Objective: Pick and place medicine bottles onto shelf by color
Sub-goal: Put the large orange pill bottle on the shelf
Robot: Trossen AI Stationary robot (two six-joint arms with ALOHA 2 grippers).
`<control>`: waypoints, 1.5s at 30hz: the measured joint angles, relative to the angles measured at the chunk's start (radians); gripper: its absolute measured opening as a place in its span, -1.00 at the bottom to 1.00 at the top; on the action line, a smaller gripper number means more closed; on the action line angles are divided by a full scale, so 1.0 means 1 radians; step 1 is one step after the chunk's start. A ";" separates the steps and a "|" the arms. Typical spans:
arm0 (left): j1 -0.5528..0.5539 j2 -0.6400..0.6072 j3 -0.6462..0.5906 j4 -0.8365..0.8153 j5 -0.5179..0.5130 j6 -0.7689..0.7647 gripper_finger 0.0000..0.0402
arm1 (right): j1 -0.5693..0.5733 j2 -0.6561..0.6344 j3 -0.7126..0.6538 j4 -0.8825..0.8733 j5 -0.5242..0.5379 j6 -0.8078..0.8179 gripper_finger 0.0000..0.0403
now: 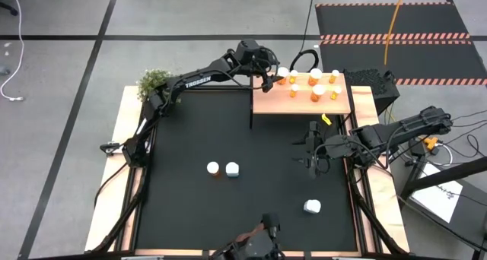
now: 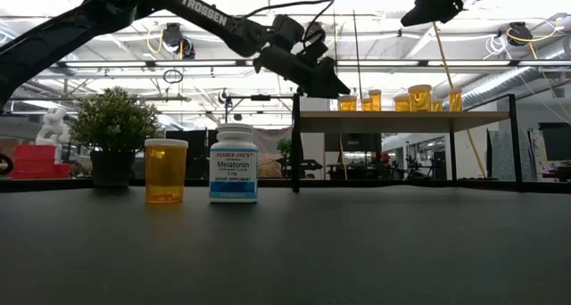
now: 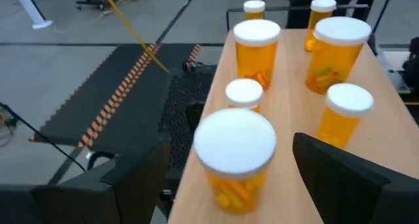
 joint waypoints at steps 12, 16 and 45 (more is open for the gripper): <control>-0.010 0.024 0.000 0.014 -0.004 0.017 0.62 | 0.000 0.000 0.000 0.000 0.000 -0.004 0.18; -0.014 0.030 0.000 0.028 -0.006 0.022 0.56 | 0.000 0.000 0.000 0.000 0.000 -0.005 0.18; -0.013 0.005 0.002 -0.069 -0.029 0.051 0.07 | 0.000 0.000 0.000 -0.004 -0.003 -0.001 0.18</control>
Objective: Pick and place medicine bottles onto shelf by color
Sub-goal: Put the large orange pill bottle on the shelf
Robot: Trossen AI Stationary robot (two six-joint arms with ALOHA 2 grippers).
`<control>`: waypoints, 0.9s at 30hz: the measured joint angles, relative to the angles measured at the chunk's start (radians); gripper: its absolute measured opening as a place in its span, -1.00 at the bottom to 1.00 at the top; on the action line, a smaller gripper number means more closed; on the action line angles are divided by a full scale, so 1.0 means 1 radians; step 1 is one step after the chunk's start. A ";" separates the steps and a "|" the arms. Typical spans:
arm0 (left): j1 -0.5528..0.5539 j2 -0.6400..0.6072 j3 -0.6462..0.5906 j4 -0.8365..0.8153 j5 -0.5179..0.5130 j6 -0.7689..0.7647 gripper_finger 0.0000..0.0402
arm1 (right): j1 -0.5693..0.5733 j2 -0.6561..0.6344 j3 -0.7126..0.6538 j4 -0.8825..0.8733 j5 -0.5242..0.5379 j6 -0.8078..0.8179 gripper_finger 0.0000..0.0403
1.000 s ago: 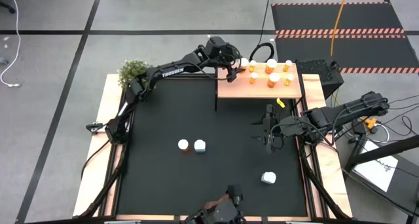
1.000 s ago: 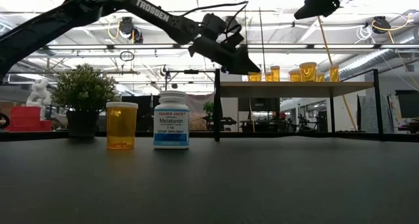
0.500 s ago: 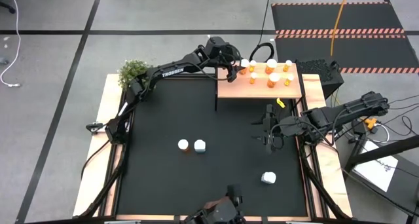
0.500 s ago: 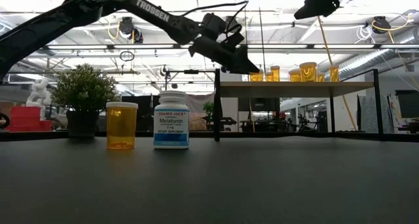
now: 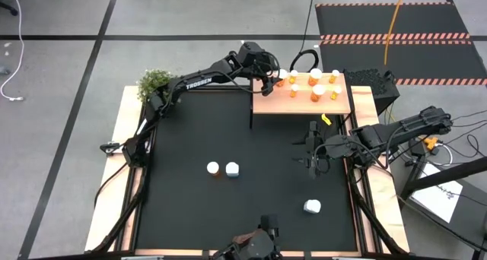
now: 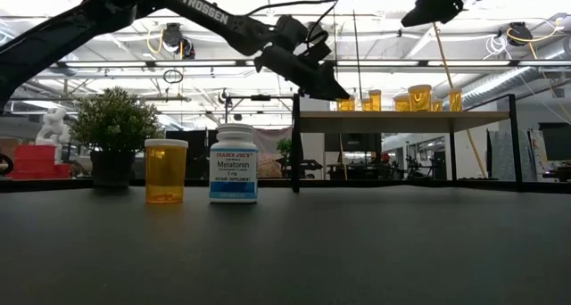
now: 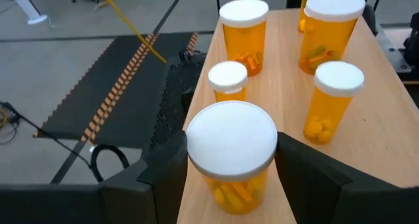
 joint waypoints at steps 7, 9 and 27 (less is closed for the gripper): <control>0.001 -0.012 -0.001 -0.033 -0.028 0.013 0.11 | 0.000 0.000 0.000 -0.005 0.000 0.013 0.18; 0.003 -0.012 -0.001 -0.030 -0.029 0.015 0.12 | 0.000 0.000 0.000 -0.007 0.000 0.015 0.18; -0.007 -0.012 -0.002 -0.025 -0.045 0.024 0.12 | 0.000 0.000 0.000 -0.004 0.000 0.019 0.18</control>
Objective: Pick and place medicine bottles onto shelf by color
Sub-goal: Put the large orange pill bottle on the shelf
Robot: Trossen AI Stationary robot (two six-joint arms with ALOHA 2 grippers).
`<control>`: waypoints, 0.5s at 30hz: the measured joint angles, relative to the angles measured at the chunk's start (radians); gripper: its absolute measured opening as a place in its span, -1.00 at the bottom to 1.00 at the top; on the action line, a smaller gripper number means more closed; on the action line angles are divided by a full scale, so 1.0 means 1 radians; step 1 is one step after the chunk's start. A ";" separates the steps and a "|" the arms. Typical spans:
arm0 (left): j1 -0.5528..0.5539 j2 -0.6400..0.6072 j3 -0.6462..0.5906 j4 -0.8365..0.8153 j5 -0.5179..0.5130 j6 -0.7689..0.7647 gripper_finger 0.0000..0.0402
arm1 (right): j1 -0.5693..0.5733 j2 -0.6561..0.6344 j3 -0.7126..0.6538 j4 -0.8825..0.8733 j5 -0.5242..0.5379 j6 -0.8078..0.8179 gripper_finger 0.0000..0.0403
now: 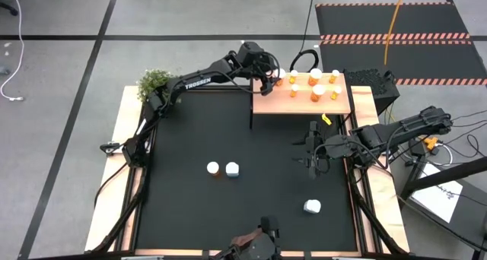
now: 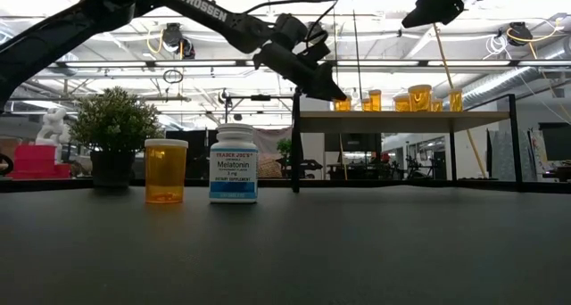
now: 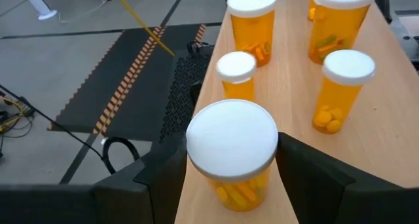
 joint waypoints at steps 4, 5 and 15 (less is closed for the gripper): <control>-0.001 0.000 0.000 0.000 0.000 0.000 0.12 | 0.000 0.000 0.000 0.000 0.000 0.000 0.18; 0.000 0.000 0.000 0.000 0.000 0.000 0.12 | 0.000 0.000 0.000 0.000 0.000 0.000 0.18; -0.001 -0.004 -0.003 -0.013 -0.006 -0.017 0.41 | 0.000 0.000 0.000 0.000 0.000 0.000 0.18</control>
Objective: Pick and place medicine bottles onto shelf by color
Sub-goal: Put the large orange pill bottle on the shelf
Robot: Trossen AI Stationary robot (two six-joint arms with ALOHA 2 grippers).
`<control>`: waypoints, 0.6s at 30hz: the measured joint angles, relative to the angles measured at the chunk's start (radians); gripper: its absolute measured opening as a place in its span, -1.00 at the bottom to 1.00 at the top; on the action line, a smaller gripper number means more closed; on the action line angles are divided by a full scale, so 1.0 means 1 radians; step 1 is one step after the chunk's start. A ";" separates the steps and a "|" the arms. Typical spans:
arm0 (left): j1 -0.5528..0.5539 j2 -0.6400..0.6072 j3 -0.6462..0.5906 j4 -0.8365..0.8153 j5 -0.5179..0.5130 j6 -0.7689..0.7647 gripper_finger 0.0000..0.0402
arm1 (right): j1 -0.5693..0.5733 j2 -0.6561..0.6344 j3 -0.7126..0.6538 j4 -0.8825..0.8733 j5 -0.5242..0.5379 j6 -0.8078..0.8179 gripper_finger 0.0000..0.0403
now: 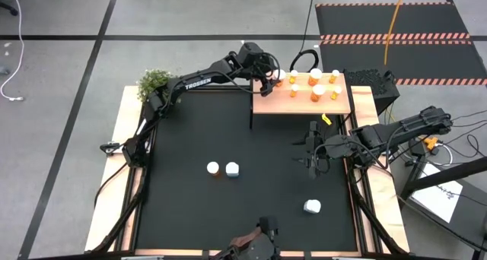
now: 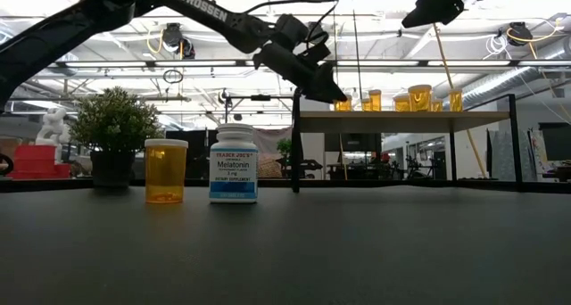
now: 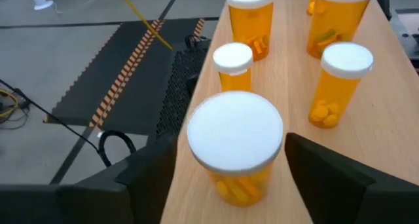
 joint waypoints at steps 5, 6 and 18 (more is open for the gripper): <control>-0.003 -0.002 0.000 0.003 -0.005 -0.004 0.63 | 0.000 0.000 0.000 0.000 0.000 0.000 0.18; -0.005 -0.003 0.000 0.003 -0.006 -0.004 0.66 | 0.000 0.000 0.000 0.000 0.000 0.000 0.18; -0.050 -0.205 0.001 -0.233 -0.136 0.004 0.62 | 0.014 -0.007 0.000 -0.042 -0.003 0.033 0.18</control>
